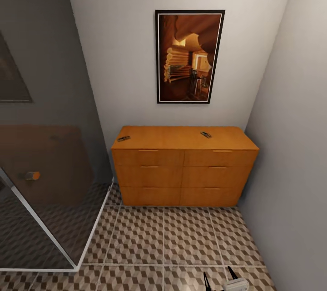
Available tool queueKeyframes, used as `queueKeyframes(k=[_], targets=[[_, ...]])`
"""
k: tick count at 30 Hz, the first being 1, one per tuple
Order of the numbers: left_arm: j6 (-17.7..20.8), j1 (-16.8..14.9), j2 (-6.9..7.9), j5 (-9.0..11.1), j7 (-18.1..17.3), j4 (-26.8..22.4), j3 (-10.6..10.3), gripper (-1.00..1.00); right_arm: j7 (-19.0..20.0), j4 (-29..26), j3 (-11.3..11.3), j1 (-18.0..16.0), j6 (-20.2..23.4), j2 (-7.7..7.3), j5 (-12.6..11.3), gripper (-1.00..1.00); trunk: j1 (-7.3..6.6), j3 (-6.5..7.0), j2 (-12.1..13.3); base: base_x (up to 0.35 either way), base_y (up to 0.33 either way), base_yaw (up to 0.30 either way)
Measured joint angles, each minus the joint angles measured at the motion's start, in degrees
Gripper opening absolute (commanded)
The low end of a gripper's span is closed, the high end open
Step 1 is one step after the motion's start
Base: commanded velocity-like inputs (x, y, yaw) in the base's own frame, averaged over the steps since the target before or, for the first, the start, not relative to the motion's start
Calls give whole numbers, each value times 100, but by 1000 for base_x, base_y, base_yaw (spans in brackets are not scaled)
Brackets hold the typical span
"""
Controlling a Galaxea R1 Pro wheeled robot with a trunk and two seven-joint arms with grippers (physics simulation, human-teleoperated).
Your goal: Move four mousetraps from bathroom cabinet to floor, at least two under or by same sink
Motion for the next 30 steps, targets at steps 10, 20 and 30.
queueKeyframes(k=[10, 20, 30], targets=[[6, 0, 0, 0, 0, -1, -1, 100, 4, -1, -1, 0, 0, -3, -1, 100, 0, 0, 0, 0, 0, -2], [6, -1, 0, 1, 0, 3, 1, 100, 4, -1, 1, 1, 0, 0, 0, 100, 0, 22, 0, 0, 0, -185], [6, -3, 0, 0, 0, 0, 1, 100, 4, 1, 0, 0, 0, 0, 0, 100, 0, 27, 0, 8, 0, -25]])
